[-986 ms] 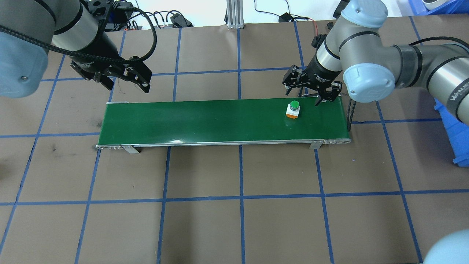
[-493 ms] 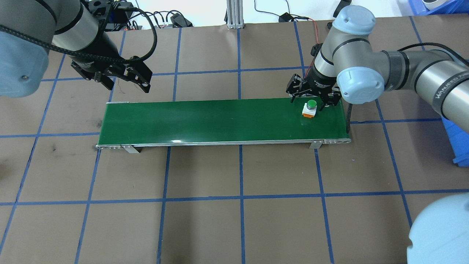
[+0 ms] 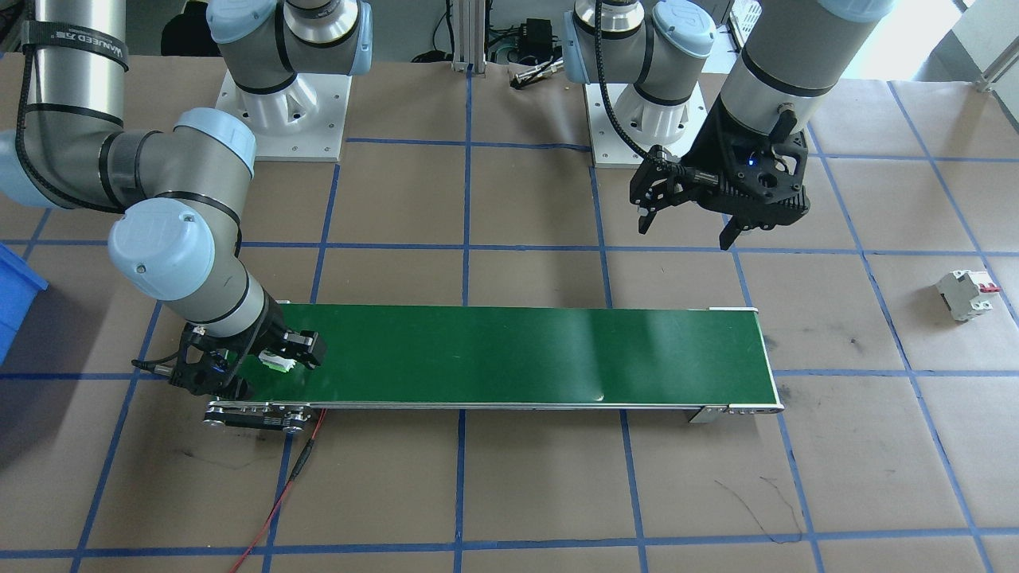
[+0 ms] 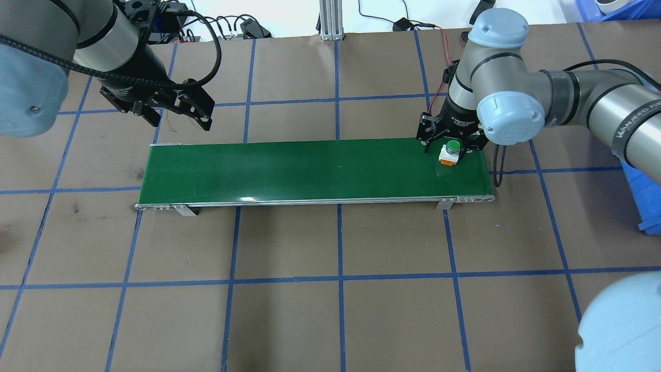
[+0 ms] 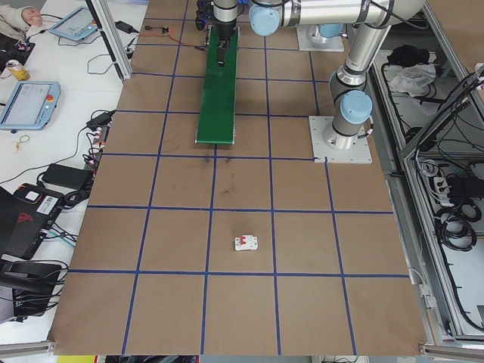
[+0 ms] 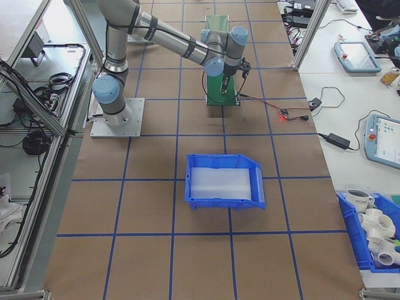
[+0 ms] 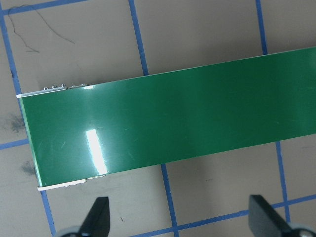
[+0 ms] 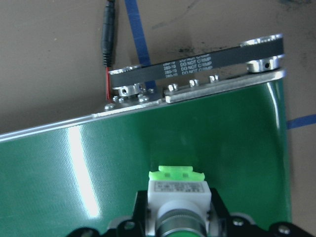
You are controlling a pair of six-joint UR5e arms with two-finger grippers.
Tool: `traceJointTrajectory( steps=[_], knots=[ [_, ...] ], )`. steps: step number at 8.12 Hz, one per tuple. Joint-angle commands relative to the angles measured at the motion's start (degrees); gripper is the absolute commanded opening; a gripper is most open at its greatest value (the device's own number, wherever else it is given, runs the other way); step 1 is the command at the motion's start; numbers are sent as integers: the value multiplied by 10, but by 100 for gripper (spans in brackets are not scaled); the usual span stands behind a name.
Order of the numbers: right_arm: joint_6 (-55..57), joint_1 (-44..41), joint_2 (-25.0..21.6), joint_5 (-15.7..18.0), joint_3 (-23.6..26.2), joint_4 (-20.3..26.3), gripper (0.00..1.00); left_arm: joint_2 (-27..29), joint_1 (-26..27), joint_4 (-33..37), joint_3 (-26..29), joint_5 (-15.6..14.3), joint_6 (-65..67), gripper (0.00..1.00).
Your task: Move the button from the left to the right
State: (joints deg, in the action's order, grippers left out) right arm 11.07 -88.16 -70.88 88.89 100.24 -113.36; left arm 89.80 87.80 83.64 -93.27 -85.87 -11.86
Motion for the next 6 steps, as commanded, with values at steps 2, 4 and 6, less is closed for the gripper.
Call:
traceJointTrajectory(
  steps=[2,4,6],
  knots=[
    [-115,59,-16,35,-85,81,0,0,4,-1,3,1,1,100],
    [-253,126,-23,36,-116,99,0,-2,19,0,2,-2,2,100],
    [-395,189,-34,38,-117,101,0,8,19,-2,5,-1,10,100]
  ],
)
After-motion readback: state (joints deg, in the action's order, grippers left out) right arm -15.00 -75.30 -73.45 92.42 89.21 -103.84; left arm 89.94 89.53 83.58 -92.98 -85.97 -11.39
